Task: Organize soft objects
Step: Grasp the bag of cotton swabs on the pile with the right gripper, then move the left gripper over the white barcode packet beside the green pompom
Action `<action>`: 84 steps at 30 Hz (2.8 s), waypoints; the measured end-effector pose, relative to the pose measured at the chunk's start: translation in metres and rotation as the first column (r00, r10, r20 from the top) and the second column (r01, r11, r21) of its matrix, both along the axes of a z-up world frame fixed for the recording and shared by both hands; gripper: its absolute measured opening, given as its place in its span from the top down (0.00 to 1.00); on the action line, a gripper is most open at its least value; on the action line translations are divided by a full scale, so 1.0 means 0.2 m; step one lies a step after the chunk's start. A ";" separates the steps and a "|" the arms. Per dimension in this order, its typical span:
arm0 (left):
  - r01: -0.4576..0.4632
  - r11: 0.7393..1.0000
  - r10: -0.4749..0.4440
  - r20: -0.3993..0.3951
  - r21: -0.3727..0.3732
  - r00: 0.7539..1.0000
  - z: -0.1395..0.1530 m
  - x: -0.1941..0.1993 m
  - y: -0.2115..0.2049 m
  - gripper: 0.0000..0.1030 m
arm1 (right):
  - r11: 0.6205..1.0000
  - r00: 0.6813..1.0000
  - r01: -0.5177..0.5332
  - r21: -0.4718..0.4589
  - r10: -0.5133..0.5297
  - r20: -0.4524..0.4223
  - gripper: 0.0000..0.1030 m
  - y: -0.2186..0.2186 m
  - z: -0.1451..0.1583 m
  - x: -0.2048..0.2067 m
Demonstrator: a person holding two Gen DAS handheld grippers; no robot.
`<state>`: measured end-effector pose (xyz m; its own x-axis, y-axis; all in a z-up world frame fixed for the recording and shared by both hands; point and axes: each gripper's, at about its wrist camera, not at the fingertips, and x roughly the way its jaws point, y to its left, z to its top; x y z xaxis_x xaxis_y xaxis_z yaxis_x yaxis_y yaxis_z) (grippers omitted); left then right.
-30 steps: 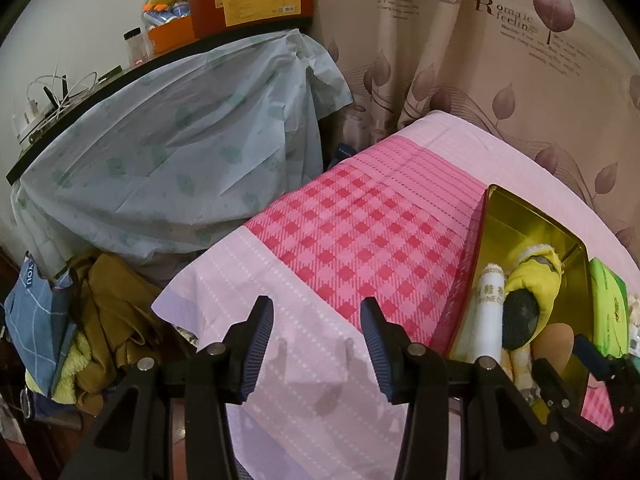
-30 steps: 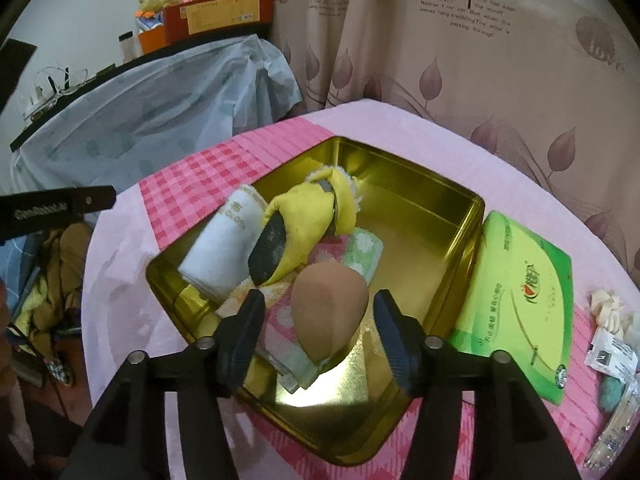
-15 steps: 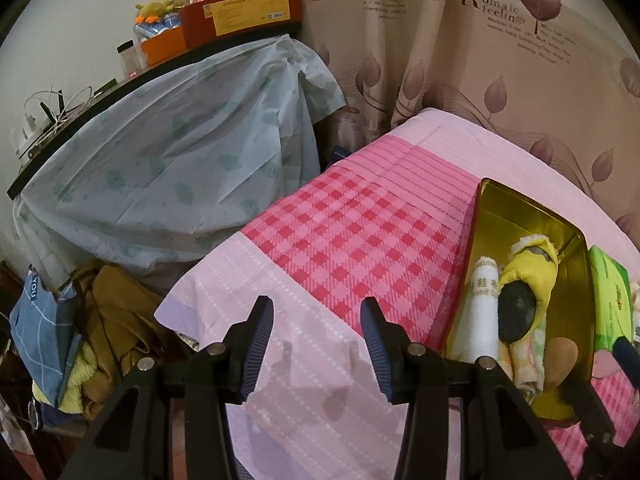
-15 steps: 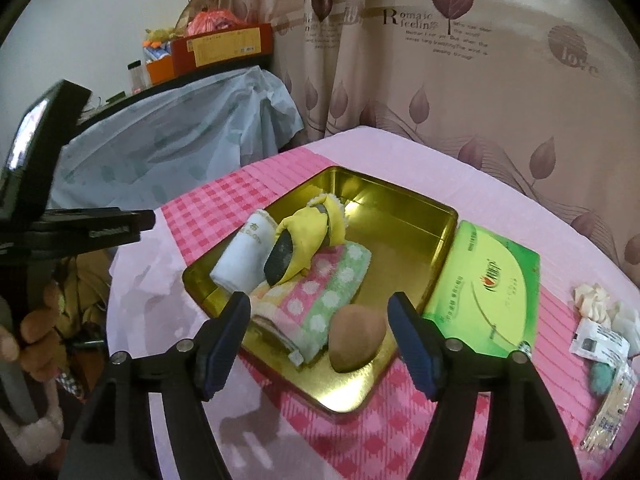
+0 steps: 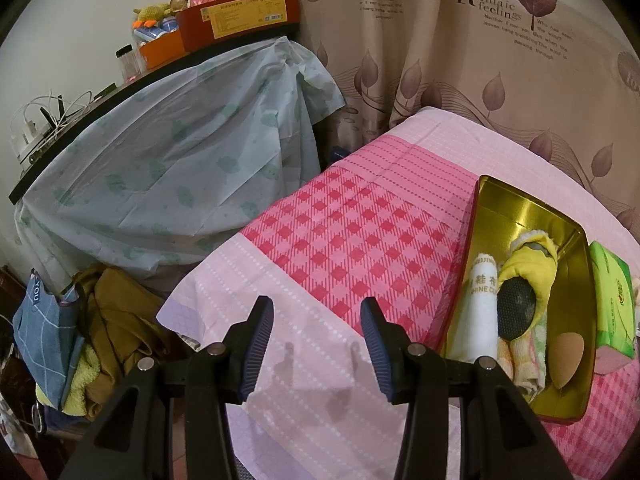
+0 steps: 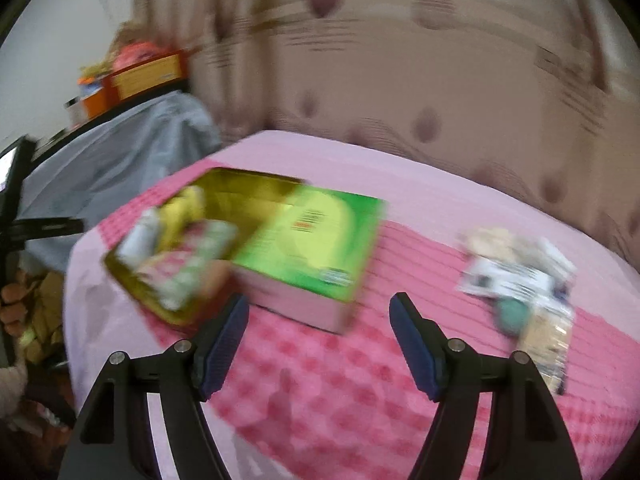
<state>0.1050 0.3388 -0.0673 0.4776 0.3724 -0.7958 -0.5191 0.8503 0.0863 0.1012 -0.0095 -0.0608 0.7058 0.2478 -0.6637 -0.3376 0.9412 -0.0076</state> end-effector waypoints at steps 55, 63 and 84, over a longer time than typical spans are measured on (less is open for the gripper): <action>0.295 0.940 -0.298 -0.011 0.172 0.955 0.05 0.01 -0.44 0.55 | 0.911 0.910 0.410 -0.037 -0.411 -0.058 0.72 -1.00 -0.13 -0.03; 0.543 0.830 -0.546 -0.008 0.128 0.837 0.12 0.08 -0.95 0.52 | 0.864 0.857 0.501 -0.055 -0.504 -0.107 0.72 -1.25 -0.23 -0.07; 0.880 0.473 -0.875 -0.097 0.044 0.475 -0.11 0.50 -1.99 0.43 | 0.814 0.802 0.580 -0.047 -0.580 -0.142 0.73 -1.41 -0.32 -0.05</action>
<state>0.2055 -0.0592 -0.0891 0.5486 -0.1572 -0.8212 0.5021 0.8473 0.1733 0.0902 -0.2918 -0.1256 0.6151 -0.1779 -0.7681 0.2735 0.9619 -0.0037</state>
